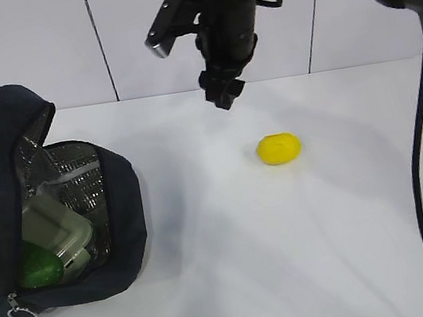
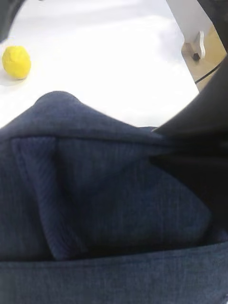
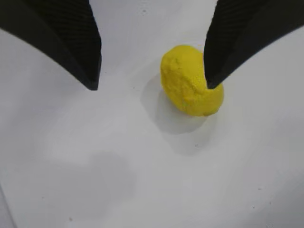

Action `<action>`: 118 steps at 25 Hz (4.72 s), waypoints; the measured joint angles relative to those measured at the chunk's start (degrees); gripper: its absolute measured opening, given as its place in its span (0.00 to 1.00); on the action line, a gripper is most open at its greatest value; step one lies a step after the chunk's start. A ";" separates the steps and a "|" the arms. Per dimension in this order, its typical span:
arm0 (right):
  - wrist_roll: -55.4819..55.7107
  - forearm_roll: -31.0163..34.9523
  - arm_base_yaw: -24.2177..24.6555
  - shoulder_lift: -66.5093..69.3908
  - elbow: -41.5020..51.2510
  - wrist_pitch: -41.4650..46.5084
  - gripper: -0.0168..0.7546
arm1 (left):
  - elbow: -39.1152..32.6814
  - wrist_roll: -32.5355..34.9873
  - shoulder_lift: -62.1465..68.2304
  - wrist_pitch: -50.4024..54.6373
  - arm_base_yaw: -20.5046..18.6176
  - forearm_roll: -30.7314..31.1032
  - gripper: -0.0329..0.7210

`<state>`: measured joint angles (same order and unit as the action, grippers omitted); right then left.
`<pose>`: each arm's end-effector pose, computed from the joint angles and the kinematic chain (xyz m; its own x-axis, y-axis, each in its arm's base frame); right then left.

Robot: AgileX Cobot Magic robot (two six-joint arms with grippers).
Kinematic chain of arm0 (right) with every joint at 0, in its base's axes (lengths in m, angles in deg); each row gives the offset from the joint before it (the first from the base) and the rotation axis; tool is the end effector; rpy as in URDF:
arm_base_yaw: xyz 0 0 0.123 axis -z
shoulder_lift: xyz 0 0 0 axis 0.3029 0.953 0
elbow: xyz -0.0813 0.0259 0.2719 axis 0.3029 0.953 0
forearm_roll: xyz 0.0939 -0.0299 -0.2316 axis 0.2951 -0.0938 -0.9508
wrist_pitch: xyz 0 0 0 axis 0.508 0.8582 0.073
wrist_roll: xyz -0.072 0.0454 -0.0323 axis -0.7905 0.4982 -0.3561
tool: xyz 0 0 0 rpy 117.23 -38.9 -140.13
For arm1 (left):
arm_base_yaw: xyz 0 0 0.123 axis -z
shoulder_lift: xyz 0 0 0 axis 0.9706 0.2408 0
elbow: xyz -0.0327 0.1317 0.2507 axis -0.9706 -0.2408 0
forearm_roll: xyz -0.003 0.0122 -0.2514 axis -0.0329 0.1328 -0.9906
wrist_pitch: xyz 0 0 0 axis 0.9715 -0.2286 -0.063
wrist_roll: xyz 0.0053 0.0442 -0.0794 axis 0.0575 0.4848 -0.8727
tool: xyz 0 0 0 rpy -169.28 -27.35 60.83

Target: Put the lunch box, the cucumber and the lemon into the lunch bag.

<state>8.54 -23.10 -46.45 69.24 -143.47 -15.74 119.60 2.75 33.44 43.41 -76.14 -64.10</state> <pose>0.4507 0.2319 0.2474 -0.3814 -0.9021 -0.2020 -0.8364 0.4298 -0.3401 0.2985 -0.0491 0.3049 -0.9566 -0.0318 -0.2897 0.1320 0.8390 -0.5279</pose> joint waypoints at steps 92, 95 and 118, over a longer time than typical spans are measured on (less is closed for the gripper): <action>15.08 40.72 10.84 -0.04 6.64 -0.63 0.53 | 0.00 2.20 0.16 -0.91 0.00 -0.39 0.05; 15.74 49.21 10.17 -1.57 6.64 -0.63 0.53 | 0.00 2.20 0.16 -1.14 0.00 -0.39 0.05; 4.38 57.75 -4.21 -1.62 8.51 -1.43 0.53 | 0.00 2.20 0.16 -0.74 0.00 -0.39 0.05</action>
<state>12.92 34.64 -50.66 67.63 -134.96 -17.16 119.60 4.95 33.60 42.67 -76.14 -64.50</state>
